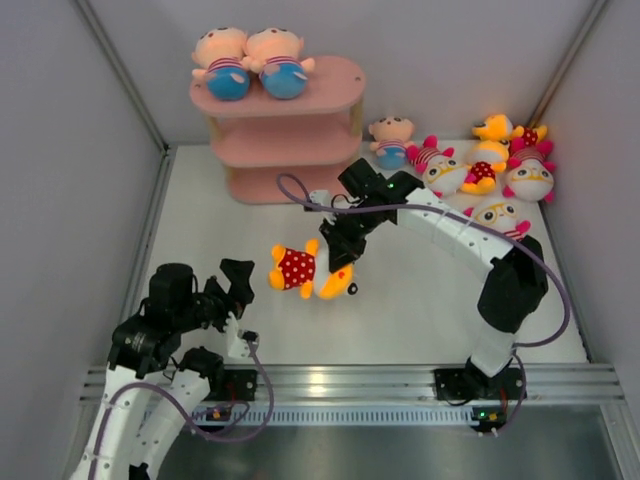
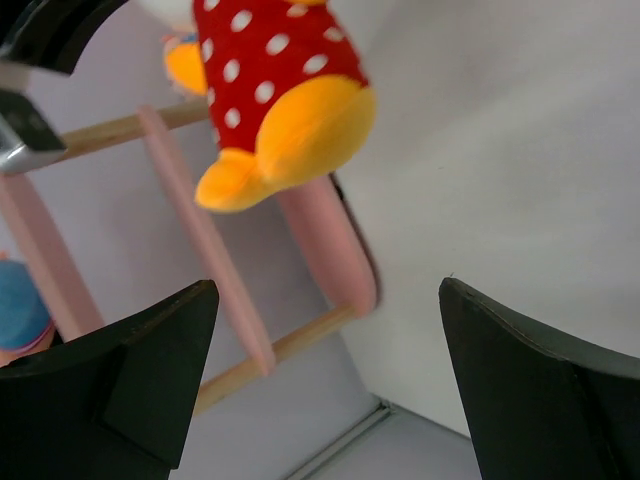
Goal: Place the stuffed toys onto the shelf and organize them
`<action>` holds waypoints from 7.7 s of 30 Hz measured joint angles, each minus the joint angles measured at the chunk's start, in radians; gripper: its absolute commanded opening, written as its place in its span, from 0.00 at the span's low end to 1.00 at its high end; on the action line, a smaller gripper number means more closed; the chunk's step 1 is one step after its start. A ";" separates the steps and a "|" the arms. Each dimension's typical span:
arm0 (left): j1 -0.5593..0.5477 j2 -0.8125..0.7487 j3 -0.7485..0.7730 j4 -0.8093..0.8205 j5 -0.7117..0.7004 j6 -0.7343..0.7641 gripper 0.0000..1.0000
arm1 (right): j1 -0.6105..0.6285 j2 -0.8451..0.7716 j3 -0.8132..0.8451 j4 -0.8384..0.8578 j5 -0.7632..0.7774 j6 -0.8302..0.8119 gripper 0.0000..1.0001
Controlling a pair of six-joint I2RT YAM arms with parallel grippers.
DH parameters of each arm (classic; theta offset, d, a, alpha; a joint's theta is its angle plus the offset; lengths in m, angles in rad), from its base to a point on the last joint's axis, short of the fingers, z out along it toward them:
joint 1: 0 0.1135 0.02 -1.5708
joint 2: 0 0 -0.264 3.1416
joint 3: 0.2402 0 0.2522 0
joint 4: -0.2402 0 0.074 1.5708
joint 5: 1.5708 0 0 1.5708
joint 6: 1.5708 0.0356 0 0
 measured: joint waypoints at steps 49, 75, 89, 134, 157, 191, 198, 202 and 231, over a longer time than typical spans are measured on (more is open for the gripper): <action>-0.008 0.180 0.023 -0.102 0.079 0.119 0.00 | 0.109 0.303 0.510 -0.152 -0.007 -0.056 0.00; -0.013 0.466 0.275 0.156 -0.229 -0.333 0.00 | -0.175 -0.186 -0.114 0.370 0.381 0.364 0.82; -0.019 0.565 0.362 0.429 -0.375 -0.596 0.00 | -0.172 -0.323 -0.273 0.411 0.511 0.368 0.83; -0.017 1.184 0.511 1.002 -0.694 -0.866 0.92 | -0.253 -0.517 -0.457 0.451 0.554 0.370 0.86; -0.020 0.682 0.395 0.305 -0.623 -1.080 0.98 | -0.877 -0.339 -0.341 0.539 0.504 0.583 0.90; -0.080 0.806 0.522 -0.019 -0.528 -1.250 0.91 | -1.076 0.546 0.223 0.693 0.225 0.807 0.00; -0.146 0.772 0.623 -0.037 -0.442 -1.210 0.85 | -1.062 0.036 -0.105 0.741 0.272 0.851 0.00; -0.155 0.747 0.665 -0.037 -0.361 -1.149 0.98 | -0.983 -0.314 -0.247 0.801 0.343 0.855 0.00; -0.240 0.541 0.510 -0.023 -0.177 -0.802 0.92 | 0.154 -0.205 -0.432 1.322 0.688 1.438 0.00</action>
